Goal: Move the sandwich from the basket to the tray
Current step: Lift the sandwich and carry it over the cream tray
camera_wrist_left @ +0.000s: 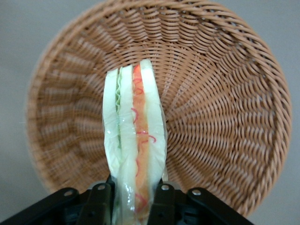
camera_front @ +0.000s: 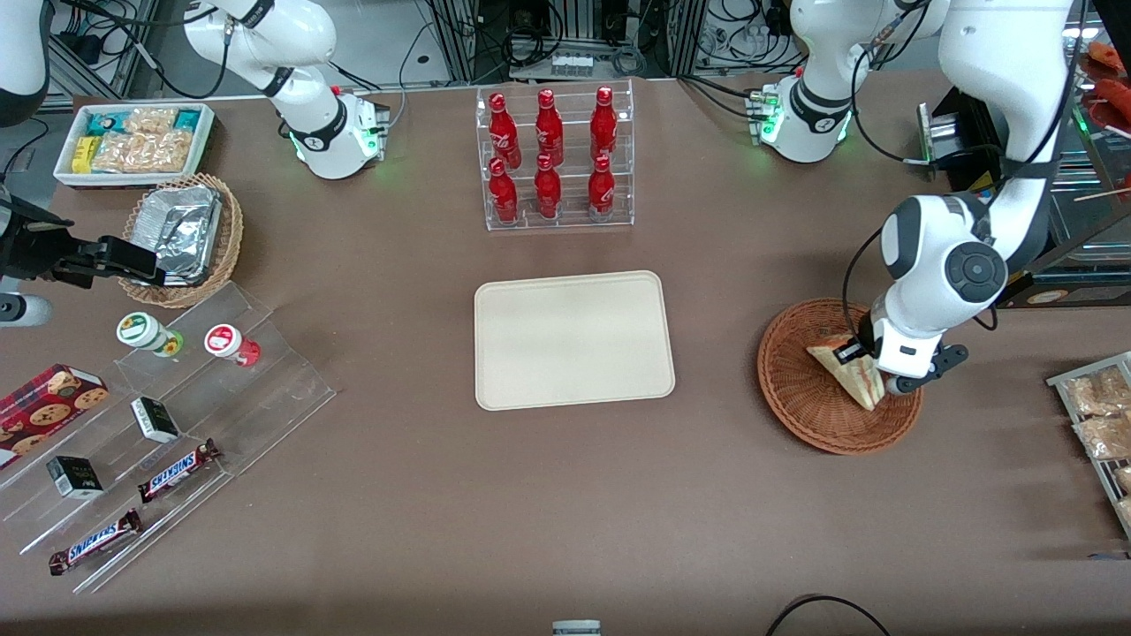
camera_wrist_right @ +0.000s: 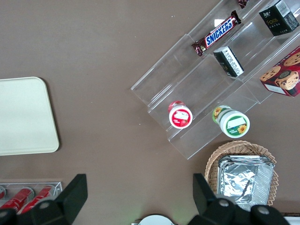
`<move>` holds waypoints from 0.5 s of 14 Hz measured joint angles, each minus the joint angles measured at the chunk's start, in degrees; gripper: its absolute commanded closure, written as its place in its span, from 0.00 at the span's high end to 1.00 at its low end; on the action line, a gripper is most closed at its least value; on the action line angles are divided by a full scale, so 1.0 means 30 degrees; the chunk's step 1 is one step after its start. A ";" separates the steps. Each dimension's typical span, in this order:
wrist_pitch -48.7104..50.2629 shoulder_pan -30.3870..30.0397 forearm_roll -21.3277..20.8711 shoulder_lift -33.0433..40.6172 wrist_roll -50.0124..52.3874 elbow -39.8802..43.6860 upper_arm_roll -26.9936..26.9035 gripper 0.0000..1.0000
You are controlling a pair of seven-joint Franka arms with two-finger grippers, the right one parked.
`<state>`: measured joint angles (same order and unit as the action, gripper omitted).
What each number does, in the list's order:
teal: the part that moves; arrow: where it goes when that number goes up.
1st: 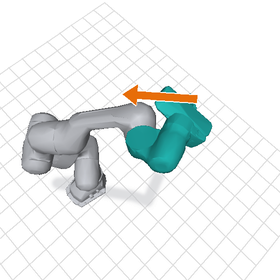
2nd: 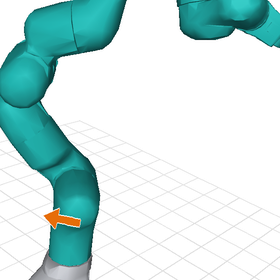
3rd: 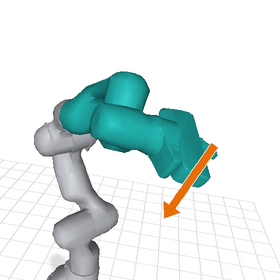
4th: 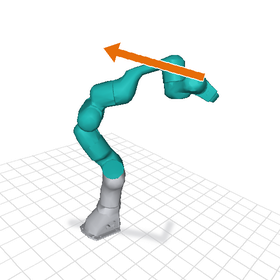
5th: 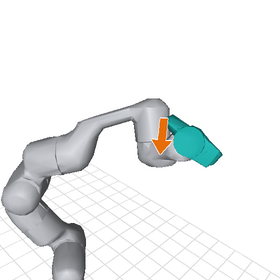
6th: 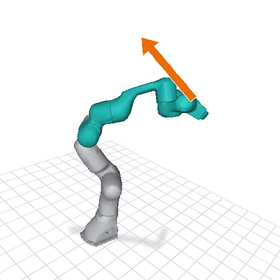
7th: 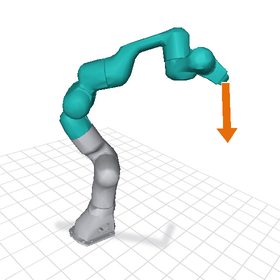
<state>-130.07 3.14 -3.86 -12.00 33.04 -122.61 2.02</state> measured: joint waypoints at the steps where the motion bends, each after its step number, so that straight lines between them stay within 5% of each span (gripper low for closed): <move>1: 0.1856 0.0234 -0.0323 0.0494 0.0000 0.0898 0.0210 0.00; 7: 0.9710 0.4757 -0.0512 0.0706 0.0248 0.7663 0.1202 0.00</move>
<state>-100.94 17.41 -5.39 -9.88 33.79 -99.62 5.63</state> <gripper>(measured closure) 0.824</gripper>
